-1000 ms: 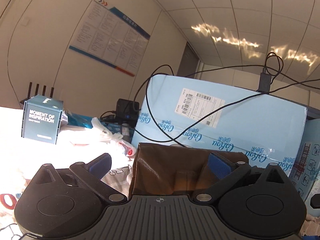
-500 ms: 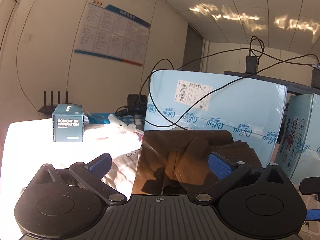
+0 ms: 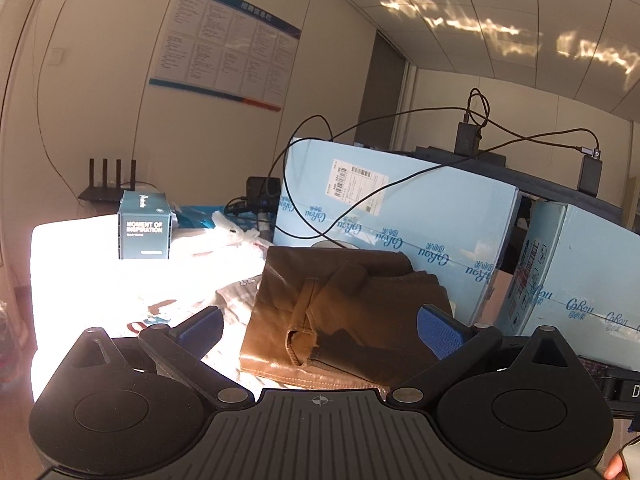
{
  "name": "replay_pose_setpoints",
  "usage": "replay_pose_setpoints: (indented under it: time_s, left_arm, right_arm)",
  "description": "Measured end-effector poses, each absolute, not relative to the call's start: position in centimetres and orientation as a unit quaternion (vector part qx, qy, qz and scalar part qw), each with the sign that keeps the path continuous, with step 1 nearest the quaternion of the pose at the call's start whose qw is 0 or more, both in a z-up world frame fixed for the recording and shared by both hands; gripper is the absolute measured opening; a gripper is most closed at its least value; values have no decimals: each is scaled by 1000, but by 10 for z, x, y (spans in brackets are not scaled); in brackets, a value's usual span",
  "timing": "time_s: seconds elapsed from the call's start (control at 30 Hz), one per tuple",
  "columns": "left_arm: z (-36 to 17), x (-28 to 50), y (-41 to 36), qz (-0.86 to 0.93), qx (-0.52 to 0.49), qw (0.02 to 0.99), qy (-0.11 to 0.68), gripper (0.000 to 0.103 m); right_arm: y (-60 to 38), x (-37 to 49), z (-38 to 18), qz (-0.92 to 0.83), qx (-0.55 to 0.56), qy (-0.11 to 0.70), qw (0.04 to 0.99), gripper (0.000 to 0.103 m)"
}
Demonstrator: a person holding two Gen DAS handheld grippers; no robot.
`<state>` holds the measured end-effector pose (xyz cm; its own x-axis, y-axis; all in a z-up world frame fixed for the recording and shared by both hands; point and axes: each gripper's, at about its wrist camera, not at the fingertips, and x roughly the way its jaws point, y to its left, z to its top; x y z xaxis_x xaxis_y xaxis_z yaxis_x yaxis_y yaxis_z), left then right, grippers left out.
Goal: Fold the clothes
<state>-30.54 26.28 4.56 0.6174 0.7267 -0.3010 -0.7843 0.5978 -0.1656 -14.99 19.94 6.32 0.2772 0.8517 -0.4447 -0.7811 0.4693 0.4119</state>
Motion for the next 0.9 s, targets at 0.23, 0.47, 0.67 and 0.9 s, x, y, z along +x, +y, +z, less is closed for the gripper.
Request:
replay_pose_setpoints:
  time_s: [0.23, 0.47, 0.67, 0.9]
  left_arm:
    - [43, -297, 242, 465, -122, 869, 120, 103]
    - [45, -285, 222, 467, -89, 869, 139, 103]
    - [48, -280, 211, 473, -61, 866, 149, 103]
    - [45, -284, 217, 490, -72, 855, 152, 103]
  right_arm:
    - [201, -152, 59, 527, -13, 300, 795, 103]
    - [202, -147, 55, 532, -27, 303, 790, 103]
    - [200, -150, 58, 526, -40, 291, 798, 103]
    - [195, -153, 63, 518, -43, 270, 811, 103]
